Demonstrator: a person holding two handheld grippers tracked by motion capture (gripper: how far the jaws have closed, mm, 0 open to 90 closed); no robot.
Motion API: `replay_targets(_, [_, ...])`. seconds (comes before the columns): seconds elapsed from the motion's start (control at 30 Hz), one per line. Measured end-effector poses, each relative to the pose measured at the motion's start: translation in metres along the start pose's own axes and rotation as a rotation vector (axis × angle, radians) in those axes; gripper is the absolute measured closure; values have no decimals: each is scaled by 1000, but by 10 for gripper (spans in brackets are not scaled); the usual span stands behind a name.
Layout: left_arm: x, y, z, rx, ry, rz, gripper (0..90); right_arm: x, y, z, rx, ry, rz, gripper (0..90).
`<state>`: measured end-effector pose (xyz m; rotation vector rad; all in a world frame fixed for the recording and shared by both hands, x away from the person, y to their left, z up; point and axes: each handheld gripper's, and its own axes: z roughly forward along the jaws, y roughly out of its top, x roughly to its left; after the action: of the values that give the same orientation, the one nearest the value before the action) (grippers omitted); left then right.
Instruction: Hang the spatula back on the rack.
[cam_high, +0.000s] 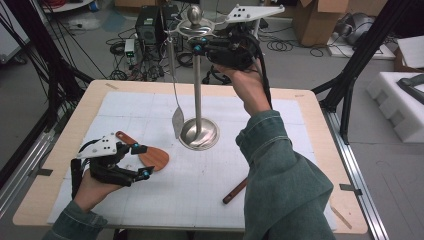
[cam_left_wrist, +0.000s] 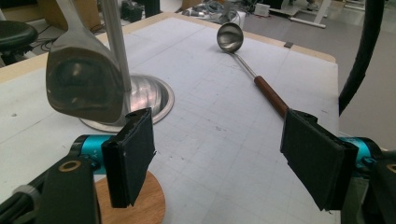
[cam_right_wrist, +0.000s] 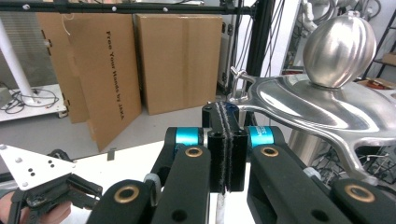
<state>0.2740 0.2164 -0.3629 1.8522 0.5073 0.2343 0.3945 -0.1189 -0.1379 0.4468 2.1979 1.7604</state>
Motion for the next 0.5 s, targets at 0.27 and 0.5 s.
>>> replay_targets(0.27, [-1, 0, -1, 0, 1, 0, 265, 2, 1, 6, -3, -6, 0, 900])
replay_targets(0.5, [0, -1, -2, 0, 3, 0, 265, 3, -2, 0, -14, 6, 2, 899])
